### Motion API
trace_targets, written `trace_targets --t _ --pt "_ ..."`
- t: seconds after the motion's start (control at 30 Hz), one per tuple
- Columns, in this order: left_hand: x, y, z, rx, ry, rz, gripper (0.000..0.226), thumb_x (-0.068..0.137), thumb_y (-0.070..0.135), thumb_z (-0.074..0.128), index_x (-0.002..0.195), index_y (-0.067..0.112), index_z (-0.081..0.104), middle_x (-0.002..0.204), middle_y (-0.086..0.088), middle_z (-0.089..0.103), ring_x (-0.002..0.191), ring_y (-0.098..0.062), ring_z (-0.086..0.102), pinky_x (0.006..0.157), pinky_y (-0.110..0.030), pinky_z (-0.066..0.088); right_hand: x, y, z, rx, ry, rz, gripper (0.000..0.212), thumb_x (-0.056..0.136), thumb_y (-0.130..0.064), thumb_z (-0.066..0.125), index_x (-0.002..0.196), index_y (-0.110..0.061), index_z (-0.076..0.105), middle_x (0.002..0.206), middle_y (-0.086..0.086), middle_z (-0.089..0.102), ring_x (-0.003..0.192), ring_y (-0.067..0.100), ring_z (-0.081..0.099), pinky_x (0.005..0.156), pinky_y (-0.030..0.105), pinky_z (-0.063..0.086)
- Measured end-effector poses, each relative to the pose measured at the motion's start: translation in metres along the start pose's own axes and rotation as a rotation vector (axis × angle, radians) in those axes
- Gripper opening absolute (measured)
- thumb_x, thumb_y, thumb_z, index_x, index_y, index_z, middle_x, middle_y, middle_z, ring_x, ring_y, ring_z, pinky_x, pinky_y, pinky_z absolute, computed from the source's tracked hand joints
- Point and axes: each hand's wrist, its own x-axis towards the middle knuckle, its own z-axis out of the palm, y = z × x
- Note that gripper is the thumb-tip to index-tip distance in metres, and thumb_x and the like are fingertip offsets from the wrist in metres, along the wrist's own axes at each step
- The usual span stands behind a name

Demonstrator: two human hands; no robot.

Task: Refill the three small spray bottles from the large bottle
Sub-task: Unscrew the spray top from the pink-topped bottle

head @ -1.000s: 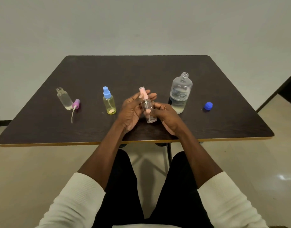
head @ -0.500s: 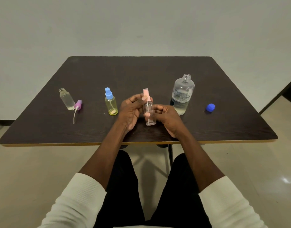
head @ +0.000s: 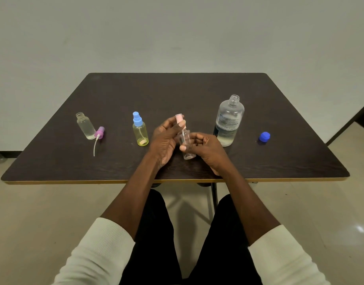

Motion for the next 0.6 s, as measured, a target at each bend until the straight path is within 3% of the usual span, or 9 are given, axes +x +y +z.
trace_targets --t 0.1,0.2,0.27,0.4,0.47,0.6 --pt "0.0009 -0.0015 -0.0043 -0.034 -0.045 0.017 0.015 0.096 0.016 0.062 0.106 0.007 0.069 0.107 -0.006 0.071 0.098 -0.021 0.064 0.087 -0.036 0.057 -0.0004 -0.0002 0.0001 0.004 0.006 -0.005 0.034 0.076 -0.005 0.08 0.108 -0.005 0.069 0.091 0.009 0.072 0.085 0.018 0.068 0.076 0.033 0.056" --pt "0.0008 -0.0013 -0.008 -0.063 -0.113 0.018 0.018 0.1 0.009 0.054 0.116 0.003 0.06 0.118 -0.019 0.071 0.117 -0.032 0.065 0.099 -0.045 0.054 0.0001 0.0012 -0.0009 -0.006 0.013 -0.01 0.036 0.076 -0.008 0.081 0.109 -0.004 0.069 0.096 0.017 0.071 0.087 0.022 0.068 0.081 0.036 0.057" --pt "0.0005 -0.0008 -0.0075 -0.055 -0.088 0.021 0.02 0.097 0.003 0.057 0.118 0.004 0.057 0.113 -0.02 0.072 0.108 -0.031 0.07 0.093 -0.046 0.057 0.0 0.0022 -0.0013 -0.001 0.019 -0.015 0.037 0.076 -0.009 0.081 0.11 -0.005 0.069 0.1 0.018 0.072 0.09 0.023 0.068 0.085 0.037 0.056" --pt "0.0001 -0.0002 -0.0025 -0.011 -0.005 0.035 0.021 0.093 0.003 0.065 0.114 0.008 0.062 0.096 -0.006 0.071 0.087 -0.021 0.068 0.078 -0.034 0.06 -0.0002 0.0007 -0.0009 0.009 0.016 -0.01 0.036 0.076 -0.007 0.08 0.11 -0.004 0.069 0.095 0.012 0.072 0.087 0.02 0.068 0.083 0.036 0.057" --pt "-0.0009 0.0001 -0.0025 -0.019 -0.017 0.024 0.016 0.094 0.009 0.065 0.111 0.009 0.064 0.096 -0.007 0.069 0.089 -0.021 0.066 0.08 -0.033 0.058 -0.0001 0.0004 -0.0007 0.008 0.02 -0.012 0.036 0.076 -0.007 0.08 0.11 -0.004 0.068 0.094 0.011 0.072 0.087 0.02 0.068 0.083 0.035 0.056" --pt "-0.0014 0.0001 -0.0049 -0.056 -0.097 0.017 0.025 0.092 0.009 0.064 0.117 0.006 0.06 0.117 -0.021 0.071 0.113 -0.032 0.068 0.097 -0.047 0.055 0.0001 0.0008 -0.0008 0.012 0.022 -0.014 0.037 0.076 -0.006 0.08 0.11 -0.001 0.067 0.095 0.013 0.071 0.087 0.021 0.068 0.08 0.034 0.057"
